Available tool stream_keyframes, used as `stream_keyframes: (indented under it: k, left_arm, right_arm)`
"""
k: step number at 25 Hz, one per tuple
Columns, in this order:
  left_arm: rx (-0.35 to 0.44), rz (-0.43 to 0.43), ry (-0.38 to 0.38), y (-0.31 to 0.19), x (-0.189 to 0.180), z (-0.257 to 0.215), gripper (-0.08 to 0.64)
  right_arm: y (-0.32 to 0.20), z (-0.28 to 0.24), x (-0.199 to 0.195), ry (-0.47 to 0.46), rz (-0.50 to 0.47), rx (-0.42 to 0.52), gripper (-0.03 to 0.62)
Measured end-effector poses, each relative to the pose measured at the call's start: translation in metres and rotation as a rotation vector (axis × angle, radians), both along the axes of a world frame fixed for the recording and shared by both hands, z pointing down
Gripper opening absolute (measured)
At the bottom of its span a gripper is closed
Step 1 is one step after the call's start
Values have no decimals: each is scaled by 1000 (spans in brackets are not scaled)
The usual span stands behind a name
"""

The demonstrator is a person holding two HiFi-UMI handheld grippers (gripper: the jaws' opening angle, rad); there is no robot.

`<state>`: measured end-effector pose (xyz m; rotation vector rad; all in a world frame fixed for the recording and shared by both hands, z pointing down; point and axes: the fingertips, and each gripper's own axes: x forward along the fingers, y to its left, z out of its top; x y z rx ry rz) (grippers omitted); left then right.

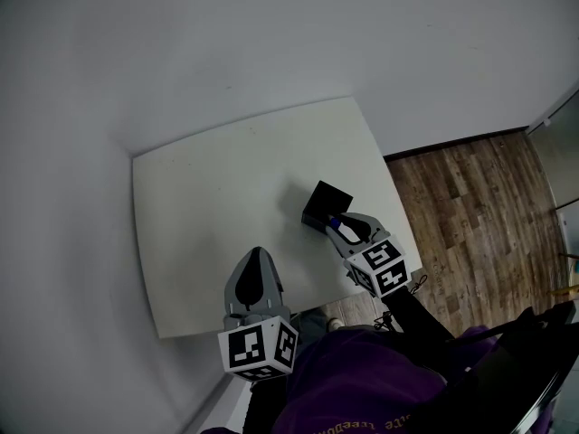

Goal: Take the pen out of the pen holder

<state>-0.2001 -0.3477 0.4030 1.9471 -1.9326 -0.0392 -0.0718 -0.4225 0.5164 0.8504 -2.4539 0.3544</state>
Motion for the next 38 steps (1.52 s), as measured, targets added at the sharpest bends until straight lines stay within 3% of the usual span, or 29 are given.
stream_keyframes:
  k: [15, 38]
  left_arm:
    - [3, -34, -4, 4, -8, 0, 8]
    - [32, -34, -3, 7, -1, -8, 8]
  right_arm:
    - [-5, 5, 2, 57, 4, 24, 96]
    - [-13, -37, 9, -19, 30, 90, 80]
